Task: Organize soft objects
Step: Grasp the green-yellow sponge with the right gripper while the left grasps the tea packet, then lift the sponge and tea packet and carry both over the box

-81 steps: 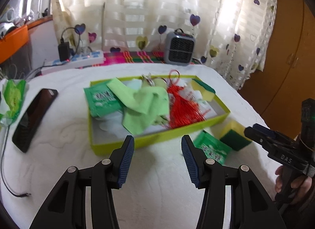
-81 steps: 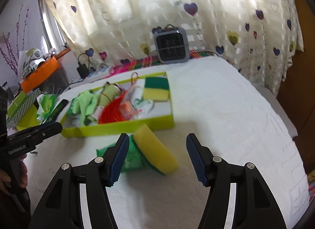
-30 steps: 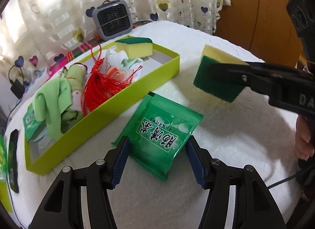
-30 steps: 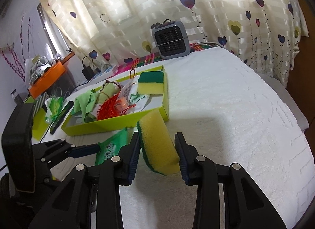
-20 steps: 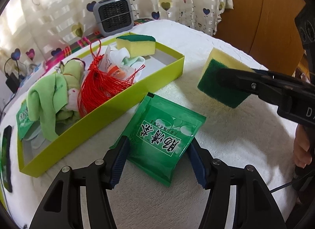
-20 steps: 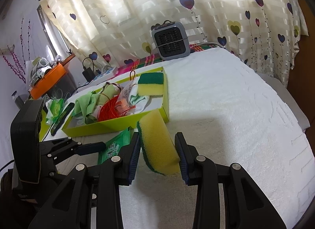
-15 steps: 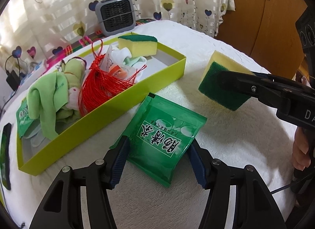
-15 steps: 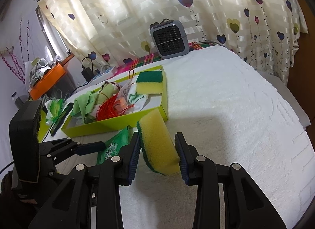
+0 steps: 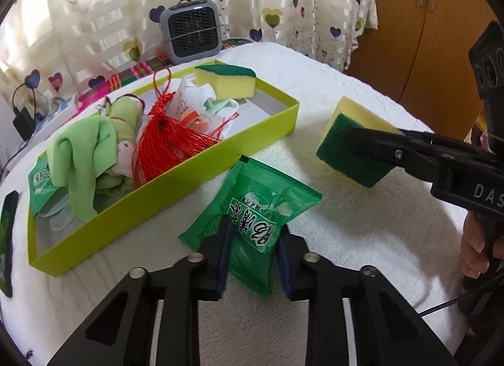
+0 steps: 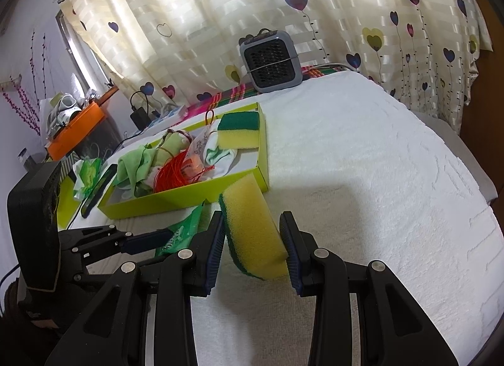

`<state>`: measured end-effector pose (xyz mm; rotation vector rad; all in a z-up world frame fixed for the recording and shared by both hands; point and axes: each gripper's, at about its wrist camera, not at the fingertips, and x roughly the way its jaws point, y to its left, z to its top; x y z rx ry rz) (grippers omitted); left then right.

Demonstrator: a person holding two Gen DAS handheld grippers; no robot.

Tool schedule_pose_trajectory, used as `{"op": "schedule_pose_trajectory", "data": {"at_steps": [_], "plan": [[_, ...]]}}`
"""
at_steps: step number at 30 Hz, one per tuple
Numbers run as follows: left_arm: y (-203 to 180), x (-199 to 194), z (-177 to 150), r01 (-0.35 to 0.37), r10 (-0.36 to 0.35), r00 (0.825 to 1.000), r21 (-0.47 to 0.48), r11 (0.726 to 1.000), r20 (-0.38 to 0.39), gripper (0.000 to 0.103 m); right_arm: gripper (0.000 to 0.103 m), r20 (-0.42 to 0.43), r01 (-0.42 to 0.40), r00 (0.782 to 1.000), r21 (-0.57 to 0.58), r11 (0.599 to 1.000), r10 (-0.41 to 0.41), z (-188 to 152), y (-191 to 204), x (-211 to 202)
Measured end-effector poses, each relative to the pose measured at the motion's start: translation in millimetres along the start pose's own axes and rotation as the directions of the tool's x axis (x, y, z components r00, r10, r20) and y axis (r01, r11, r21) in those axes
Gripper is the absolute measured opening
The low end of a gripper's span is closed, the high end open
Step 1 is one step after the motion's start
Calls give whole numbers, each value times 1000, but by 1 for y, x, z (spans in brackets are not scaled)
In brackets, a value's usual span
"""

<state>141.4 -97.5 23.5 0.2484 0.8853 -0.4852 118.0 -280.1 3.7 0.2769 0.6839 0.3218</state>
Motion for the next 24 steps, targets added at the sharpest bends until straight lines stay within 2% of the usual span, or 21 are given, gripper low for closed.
{"op": "schedule_pose_trajectory", "data": {"at_steps": [24], "plan": [[1,-24,-4,-11,14,998,-45,999,61,14,37,12,-3,1000,-38,999,4,-3,15,-9]]}}
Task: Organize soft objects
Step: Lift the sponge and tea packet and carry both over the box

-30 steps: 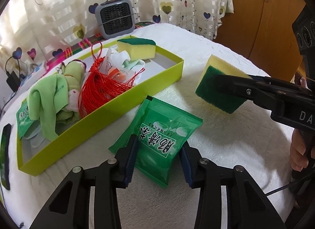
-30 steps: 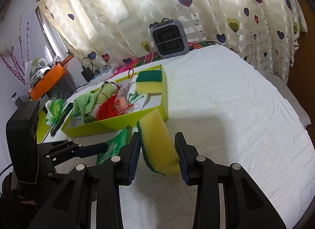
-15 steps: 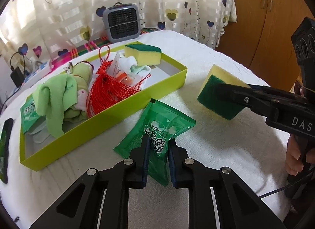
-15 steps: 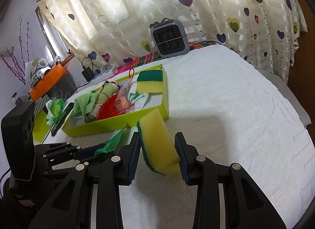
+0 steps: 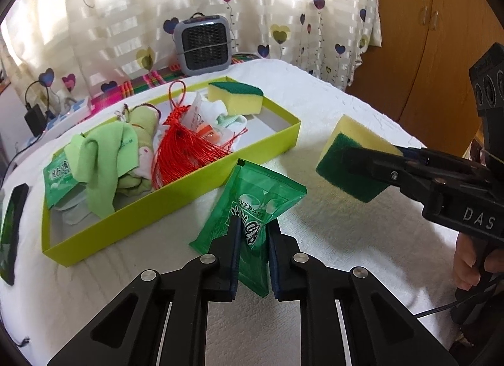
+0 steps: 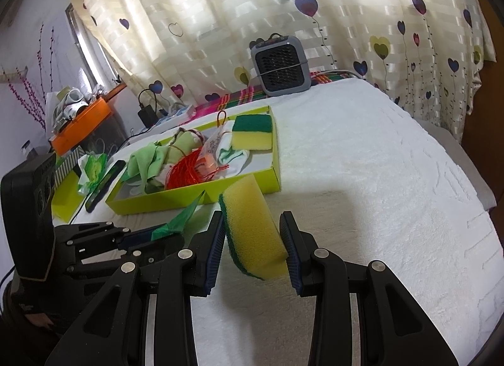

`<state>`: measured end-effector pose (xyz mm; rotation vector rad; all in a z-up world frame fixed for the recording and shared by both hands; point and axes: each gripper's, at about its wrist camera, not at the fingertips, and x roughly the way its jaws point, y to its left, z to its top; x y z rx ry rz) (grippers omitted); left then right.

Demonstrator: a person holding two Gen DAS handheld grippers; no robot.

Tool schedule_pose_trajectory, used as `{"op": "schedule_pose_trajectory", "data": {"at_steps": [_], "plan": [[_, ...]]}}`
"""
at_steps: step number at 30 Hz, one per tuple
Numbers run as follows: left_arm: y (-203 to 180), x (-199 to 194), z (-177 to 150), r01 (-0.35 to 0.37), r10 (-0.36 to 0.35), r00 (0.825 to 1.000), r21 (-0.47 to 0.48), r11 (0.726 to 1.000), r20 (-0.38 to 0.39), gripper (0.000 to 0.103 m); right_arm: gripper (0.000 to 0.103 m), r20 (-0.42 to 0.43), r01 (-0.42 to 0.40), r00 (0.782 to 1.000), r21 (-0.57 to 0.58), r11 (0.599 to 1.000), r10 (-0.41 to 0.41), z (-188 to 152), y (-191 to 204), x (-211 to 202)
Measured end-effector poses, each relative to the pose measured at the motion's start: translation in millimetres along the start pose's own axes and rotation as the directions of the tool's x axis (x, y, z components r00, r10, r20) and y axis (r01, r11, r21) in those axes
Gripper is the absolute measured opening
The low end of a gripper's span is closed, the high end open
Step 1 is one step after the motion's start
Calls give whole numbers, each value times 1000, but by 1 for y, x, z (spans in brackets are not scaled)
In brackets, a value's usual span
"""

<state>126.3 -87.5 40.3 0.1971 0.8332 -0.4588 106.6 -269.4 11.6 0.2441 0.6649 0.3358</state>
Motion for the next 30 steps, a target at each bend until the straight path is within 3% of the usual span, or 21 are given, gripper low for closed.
{"op": "schedule_pose_trajectory", "data": {"at_steps": [30], "plan": [[12,-48,9,11,-8,993,-29,1000,118,14,37,44,-6,999,-52,999,8,10,27,-20]]}}
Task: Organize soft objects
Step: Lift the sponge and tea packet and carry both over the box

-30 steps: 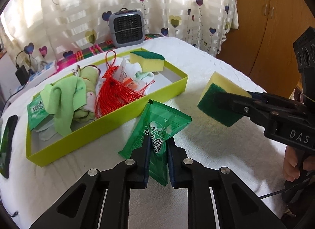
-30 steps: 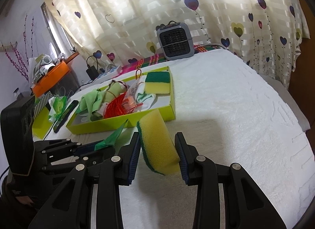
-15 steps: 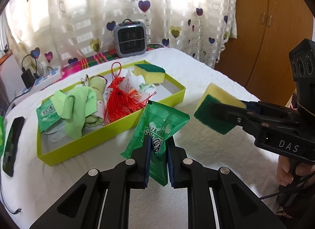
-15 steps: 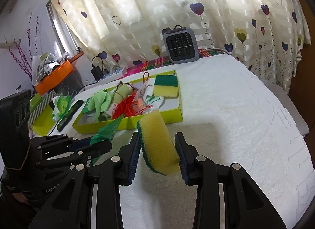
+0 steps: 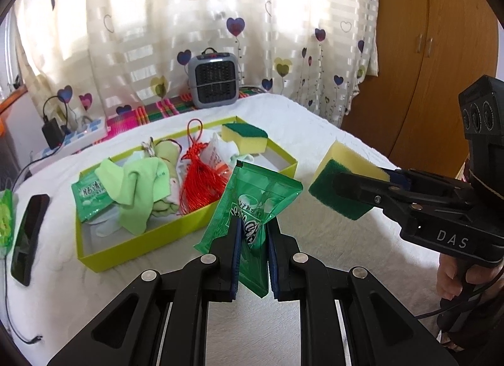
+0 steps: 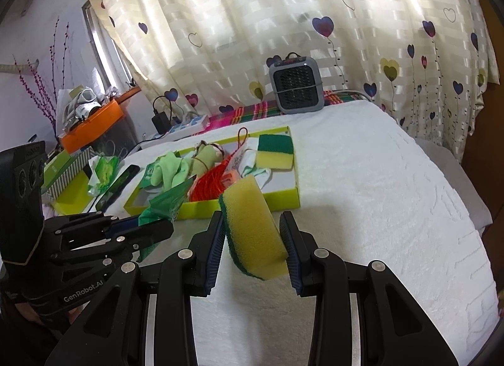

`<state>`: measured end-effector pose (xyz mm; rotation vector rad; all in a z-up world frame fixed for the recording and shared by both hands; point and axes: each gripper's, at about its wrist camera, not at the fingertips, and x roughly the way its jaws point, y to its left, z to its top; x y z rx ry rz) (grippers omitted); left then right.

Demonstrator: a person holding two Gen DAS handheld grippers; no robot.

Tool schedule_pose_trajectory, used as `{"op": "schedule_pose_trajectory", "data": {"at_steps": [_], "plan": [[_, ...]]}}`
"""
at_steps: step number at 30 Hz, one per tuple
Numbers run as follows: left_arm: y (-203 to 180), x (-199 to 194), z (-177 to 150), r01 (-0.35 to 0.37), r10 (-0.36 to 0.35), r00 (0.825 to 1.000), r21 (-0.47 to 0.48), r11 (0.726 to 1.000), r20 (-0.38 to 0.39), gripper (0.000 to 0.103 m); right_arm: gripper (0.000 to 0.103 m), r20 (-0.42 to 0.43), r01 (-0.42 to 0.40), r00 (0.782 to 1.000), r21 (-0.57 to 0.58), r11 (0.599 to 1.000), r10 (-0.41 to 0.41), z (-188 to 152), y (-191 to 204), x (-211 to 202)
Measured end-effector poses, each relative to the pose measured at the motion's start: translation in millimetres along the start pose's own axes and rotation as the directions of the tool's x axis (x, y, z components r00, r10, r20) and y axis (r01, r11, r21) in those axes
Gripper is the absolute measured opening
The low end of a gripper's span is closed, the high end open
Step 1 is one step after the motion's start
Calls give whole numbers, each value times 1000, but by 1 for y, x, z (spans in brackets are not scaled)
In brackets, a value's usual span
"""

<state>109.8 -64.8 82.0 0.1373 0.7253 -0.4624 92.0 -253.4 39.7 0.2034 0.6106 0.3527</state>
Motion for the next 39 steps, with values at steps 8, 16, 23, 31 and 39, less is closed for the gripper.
{"op": "schedule_pose_trajectory", "data": {"at_steps": [8,16,23,31,39], "plan": [[8,-11,5,-11,12,999,-20,1000,31,14,37,15,-5,1000,-16,1000,6,6,6,-3],[15,-19,15,-27,29,998,-27,999,60,14,37,35,-15,999,-35,999,17,15,14,-4],[26,-19,21,-34,38,997,-51,998,67,14,37,42,-19,999,-41,999,21,20,18,-1],[46,-18,36,-61,68,995,-81,995,78,14,37,55,-12,998,-43,999,14,33,18,6],[67,-9,57,-94,101,992,-92,991,78,14,37,59,-1,998,-50,999,4,49,17,23]]}}
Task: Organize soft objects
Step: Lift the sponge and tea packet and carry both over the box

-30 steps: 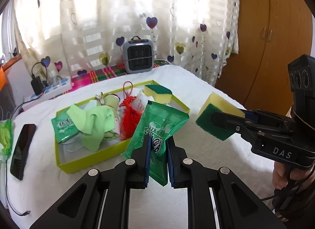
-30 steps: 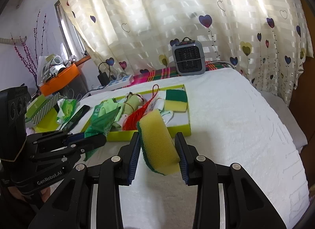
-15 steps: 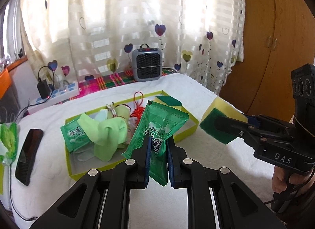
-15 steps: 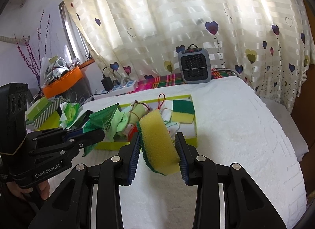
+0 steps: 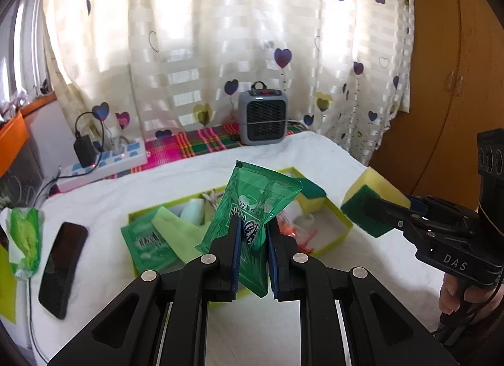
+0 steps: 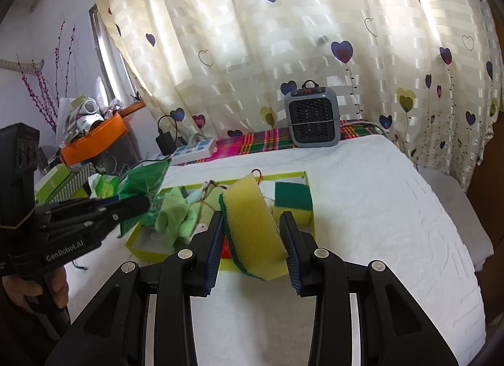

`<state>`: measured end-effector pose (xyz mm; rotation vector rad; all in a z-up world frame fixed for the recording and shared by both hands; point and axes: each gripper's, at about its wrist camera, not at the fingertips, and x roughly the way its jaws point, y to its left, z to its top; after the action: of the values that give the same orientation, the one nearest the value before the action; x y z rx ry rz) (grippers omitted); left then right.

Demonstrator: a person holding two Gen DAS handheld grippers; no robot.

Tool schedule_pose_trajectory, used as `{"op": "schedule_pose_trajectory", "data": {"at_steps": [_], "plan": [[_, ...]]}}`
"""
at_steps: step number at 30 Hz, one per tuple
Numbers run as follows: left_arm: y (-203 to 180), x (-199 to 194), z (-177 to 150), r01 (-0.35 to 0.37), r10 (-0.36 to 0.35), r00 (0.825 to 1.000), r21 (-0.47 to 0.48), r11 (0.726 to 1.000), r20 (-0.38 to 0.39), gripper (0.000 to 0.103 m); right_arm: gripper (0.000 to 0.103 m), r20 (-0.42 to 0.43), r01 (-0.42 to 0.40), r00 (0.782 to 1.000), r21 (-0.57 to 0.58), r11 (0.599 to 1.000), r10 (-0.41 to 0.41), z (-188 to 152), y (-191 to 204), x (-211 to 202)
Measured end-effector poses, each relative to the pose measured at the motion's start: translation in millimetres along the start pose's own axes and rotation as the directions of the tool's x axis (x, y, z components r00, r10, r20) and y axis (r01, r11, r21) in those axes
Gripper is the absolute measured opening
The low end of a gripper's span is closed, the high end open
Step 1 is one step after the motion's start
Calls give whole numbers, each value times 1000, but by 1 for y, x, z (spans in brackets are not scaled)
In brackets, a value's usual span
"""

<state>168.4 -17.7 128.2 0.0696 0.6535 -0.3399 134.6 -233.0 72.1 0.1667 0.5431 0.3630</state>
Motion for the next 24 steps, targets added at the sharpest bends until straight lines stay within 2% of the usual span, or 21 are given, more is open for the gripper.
{"op": "schedule_pose_trajectory", "data": {"at_steps": [6,17,24], "plan": [[14,16,13,-10,10,1000,-21,1000,-11,14,37,-5,8,1000,10,1000,-8,8,-4,14],[32,67,26,-42,40,996,-33,999,-76,14,37,-50,150,987,-94,984,-156,6,-1,53],[38,87,22,-67,62,992,-43,997,-112,14,37,-61,172,982,-120,978,-181,2,-5,68]]}}
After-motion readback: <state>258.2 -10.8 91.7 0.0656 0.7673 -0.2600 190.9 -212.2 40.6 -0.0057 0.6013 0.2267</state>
